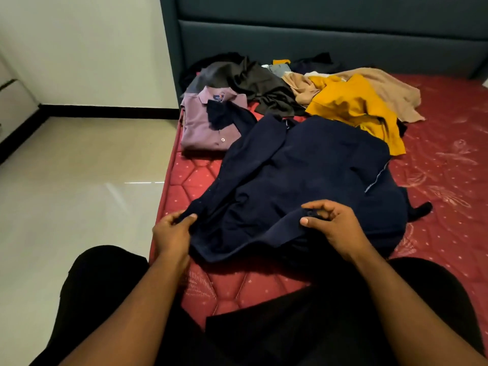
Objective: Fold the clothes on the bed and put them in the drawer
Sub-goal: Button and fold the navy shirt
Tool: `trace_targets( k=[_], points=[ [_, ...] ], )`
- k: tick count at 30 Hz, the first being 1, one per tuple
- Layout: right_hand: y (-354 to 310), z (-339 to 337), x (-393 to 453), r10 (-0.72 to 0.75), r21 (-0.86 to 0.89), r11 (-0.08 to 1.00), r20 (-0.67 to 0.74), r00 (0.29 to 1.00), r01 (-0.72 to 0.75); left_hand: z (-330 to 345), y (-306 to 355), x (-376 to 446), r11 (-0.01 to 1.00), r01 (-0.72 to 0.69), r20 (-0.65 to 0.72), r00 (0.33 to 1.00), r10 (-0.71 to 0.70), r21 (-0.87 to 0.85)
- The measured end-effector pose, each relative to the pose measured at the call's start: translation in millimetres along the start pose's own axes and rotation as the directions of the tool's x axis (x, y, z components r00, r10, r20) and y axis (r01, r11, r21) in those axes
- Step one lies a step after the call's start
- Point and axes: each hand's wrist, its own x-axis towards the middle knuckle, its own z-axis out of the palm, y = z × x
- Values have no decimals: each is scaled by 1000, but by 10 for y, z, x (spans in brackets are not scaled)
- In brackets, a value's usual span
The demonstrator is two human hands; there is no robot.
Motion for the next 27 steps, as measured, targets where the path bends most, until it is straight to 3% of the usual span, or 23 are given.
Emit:
trace_targets(
  k=[2,4,7,9,12,15,23,27],
  points=[
    [-11,180,15,-73,-114,989,136,988,89,170,35,-133,969,-199,224,961,164,145],
    [55,379,49,-162,-290,924,291,943,249,317,-48,-279,920,-307,470,867,165,243],
    [155,554,77,-266,-557,673,430,863,485,394,-236,-385,843,-403,636,765,96,356],
    [165,631,86,-275,-574,636,457,846,516,360,-308,-329,799,-446,641,761,101,404],
    [149,755,47,-157,-427,845,378,912,322,315,-304,-283,815,-405,592,800,97,413],
    [239,819,68,-95,-346,917,298,950,200,292,-266,-271,875,-298,553,832,43,381],
    [294,856,91,-236,-204,934,267,934,294,322,-152,-285,927,-189,655,752,-77,325],
    [281,866,100,-265,-214,922,256,930,322,318,-156,-240,937,-147,700,703,-126,316]
  ],
)
